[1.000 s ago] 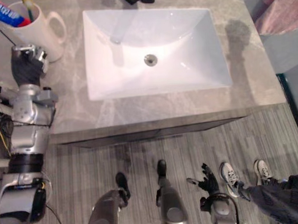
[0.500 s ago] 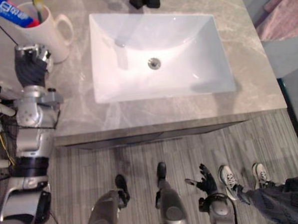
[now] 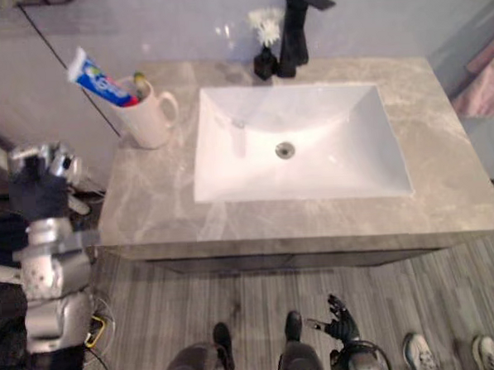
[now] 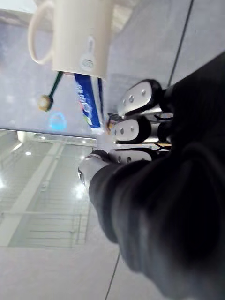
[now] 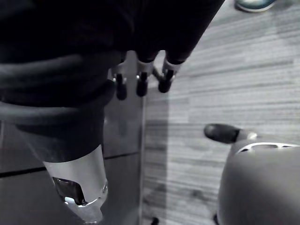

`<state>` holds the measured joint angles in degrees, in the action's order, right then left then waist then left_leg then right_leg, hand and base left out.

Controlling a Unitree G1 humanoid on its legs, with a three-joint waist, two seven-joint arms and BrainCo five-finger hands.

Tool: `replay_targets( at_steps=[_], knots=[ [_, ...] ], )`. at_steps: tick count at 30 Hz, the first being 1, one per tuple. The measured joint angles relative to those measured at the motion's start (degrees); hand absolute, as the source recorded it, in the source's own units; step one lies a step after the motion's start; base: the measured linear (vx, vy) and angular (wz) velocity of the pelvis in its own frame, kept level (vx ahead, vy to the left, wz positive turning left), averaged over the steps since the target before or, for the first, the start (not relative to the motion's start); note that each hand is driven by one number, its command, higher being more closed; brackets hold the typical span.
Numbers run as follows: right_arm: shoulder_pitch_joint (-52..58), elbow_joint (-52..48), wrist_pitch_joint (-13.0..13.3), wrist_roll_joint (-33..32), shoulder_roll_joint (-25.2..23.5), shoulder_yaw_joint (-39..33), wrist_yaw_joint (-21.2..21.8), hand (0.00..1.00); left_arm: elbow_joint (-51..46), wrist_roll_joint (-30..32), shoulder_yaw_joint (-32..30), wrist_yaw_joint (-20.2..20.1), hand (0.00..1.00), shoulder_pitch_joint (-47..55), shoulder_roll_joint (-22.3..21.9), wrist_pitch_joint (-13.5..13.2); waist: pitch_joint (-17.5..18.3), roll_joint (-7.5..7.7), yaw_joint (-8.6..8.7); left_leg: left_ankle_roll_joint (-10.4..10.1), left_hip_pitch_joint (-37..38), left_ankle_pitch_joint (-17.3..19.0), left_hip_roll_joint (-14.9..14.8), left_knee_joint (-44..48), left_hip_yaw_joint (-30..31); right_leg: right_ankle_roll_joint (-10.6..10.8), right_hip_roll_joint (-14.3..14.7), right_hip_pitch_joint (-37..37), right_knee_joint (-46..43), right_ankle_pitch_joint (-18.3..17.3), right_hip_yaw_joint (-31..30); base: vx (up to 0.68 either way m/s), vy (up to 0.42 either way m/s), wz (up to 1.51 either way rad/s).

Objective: Organize washtable

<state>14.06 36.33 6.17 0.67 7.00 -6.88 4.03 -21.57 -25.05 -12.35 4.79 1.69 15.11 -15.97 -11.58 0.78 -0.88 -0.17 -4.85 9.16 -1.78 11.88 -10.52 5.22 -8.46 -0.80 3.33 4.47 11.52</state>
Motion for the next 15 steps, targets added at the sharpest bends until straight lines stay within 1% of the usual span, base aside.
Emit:
replay_targets(
  at_steps=[1,3,4,6,7,8,10,12,13,14,15],
  knots=[
    [0.0,0.5,0.0,0.0,0.0,0.0,0.0,0.00,0.0,0.0,-0.3,-0.1,1.00,1.1,-0.7,-0.1,0.1,-0.04,-0.12,0.0,0.4,0.0,0.1,0.0,0.4,0.2,0.0,0.6,0.0,-0.3,0.4,0.00,-0.052,0.29],
    [0.6,0.9,-0.1,0.0,-0.4,-0.5,0.0,0.00,-0.9,0.0,-3.1,-0.5,1.00,6.3,-3.7,-0.1,0.8,-0.01,-0.10,-0.3,2.4,-1.0,0.5,-1.8,2.2,-0.4,-0.2,2.8,-0.2,-1.2,2.4,-0.02,-0.053,0.40],
    [0.8,0.9,-0.1,0.0,-0.5,-0.6,0.0,0.00,-1.1,0.0,-4.0,-0.7,1.00,7.9,-4.5,-0.2,1.3,0.05,-0.20,-0.3,2.7,-1.3,0.6,-2.3,2.5,-0.3,-0.2,2.9,-0.3,-1.4,2.6,-0.01,-0.042,0.24],
    [1.5,0.9,0.0,0.0,-0.8,-1.4,-0.1,0.00,-1.1,-0.2,-6.4,-0.8,1.00,12.2,-7.2,-0.2,2.7,-0.08,-0.91,-0.4,3.5,-2.1,0.8,-3.9,2.7,-0.4,-0.3,3.1,-0.3,-1.6,2.8,-0.01,-0.033,0.08],
    [2.2,1.0,0.0,0.0,-0.9,-1.8,-0.1,0.00,-0.4,-0.2,-7.2,-0.8,1.00,14.7,-9.1,-0.2,3.4,-0.25,-1.71,-0.4,3.8,-2.2,0.8,-4.4,2.8,-0.2,-0.4,3.3,-0.3,-1.9,2.9,-0.01,-0.035,0.10],
    [2.4,1.0,-0.1,0.0,-0.9,-1.9,-0.1,0.00,0.3,-0.2,-8.0,-0.8,1.00,17.4,-11.0,-0.1,3.6,-0.35,-1.76,-0.4,4.4,-2.4,0.8,-4.9,3.2,-0.1,-0.5,3.9,-0.6,-2.3,3.5,-0.02,-0.041,0.17],
    [3.2,0.9,-0.1,0.0,-1.0,-1.8,-0.1,0.00,3.6,-0.2,-8.1,-0.8,1.00,20.1,-12.9,0.1,4.3,-0.52,-1.79,-0.3,5.8,-3.0,0.9,-6.1,4.0,-0.1,-0.8,4.6,-1.7,-3.1,4.4,0.00,-0.031,0.24],
    [3.8,0.6,-0.1,0.0,-1.3,-1.7,-0.1,0.00,8.5,-0.1,-8.0,-0.9,1.00,22.5,-14.3,0.9,5.4,-0.36,-1.94,-0.4,6.2,-3.0,0.8,-6.4,4.1,0.1,-1.0,4.7,-2.7,-4.0,5.1,0.00,-0.014,0.13],
    [4.1,0.1,-0.1,0.0,-1.5,-1.6,-0.1,0.00,11.3,-0.2,-8.0,-1.0,0.00,23.3,-15.0,1.5,5.8,-0.32,-2.05,-0.4,6.5,-3.0,0.8,-6.8,4.1,0.1,-1.1,4.8,-3.2,-4.3,5.4,-0.04,-0.019,0.07],
    [4.7,-1.0,-0.1,0.0,-2.0,-1.5,-0.1,0.00,16.8,-0.6,-8.0,-1.2,0.00,24.0,-16.0,2.6,6.5,-0.22,-2.34,-0.4,6.6,-3.0,0.8,-7.1,4.1,0.3,-1.3,5.0,-3.8,-5.2,5.7,-0.04,-0.017,0.08],
    [5.2,-1.6,-0.1,0.0,-2.0,-1.1,-0.1,0.00,19.5,-1.0,-7.7,-1.4,0.00,24.0,-16.3,2.9,6.7,-0.25,-2.64,-0.4,6.8,-3.0,0.7,-7.2,4.2,0.4,-1.3,5.1,-4.0,-5.2,5.9,-0.03,-0.011,0.07]
  ],
)
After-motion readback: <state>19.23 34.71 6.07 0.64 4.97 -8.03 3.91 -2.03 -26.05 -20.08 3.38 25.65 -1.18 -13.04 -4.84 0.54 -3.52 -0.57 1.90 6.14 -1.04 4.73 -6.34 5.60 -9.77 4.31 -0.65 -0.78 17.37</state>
